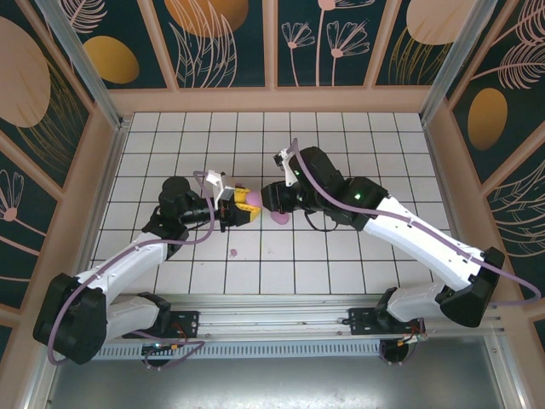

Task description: Insert the wireless bluetooth earbuds into the charging case

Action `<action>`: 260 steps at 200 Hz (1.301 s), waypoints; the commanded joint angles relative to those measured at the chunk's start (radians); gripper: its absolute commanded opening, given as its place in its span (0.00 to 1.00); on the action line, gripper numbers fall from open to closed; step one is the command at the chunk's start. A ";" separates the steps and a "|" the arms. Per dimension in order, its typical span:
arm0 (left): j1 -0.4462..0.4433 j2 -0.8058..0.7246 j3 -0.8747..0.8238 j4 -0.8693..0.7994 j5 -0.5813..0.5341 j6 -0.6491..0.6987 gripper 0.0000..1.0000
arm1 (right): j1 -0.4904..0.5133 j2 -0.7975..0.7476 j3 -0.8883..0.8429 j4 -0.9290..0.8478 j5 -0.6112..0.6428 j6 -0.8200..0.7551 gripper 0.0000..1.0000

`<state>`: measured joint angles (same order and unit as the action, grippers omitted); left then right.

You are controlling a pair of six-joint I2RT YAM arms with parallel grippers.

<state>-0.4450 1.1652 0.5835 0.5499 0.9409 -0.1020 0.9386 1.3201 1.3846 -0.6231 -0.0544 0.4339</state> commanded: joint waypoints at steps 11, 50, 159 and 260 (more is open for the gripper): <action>-0.003 -0.019 0.021 0.044 0.011 -0.014 0.00 | -0.001 -0.038 -0.042 0.063 0.004 0.020 0.33; -0.003 -0.017 0.027 0.051 0.030 -0.027 0.00 | -0.001 -0.076 -0.136 0.108 -0.026 0.021 0.45; -0.003 -0.025 0.031 0.047 0.039 -0.028 0.00 | -0.036 0.008 -0.064 0.099 -0.025 -0.059 0.48; -0.003 -0.012 0.035 0.058 0.052 -0.037 0.00 | -0.083 -0.094 -0.136 0.183 0.020 -0.023 0.49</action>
<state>-0.4416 1.1656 0.5880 0.5529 0.9531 -0.1265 0.8593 1.2549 1.2758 -0.4767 -0.0555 0.4004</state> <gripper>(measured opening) 0.336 0.487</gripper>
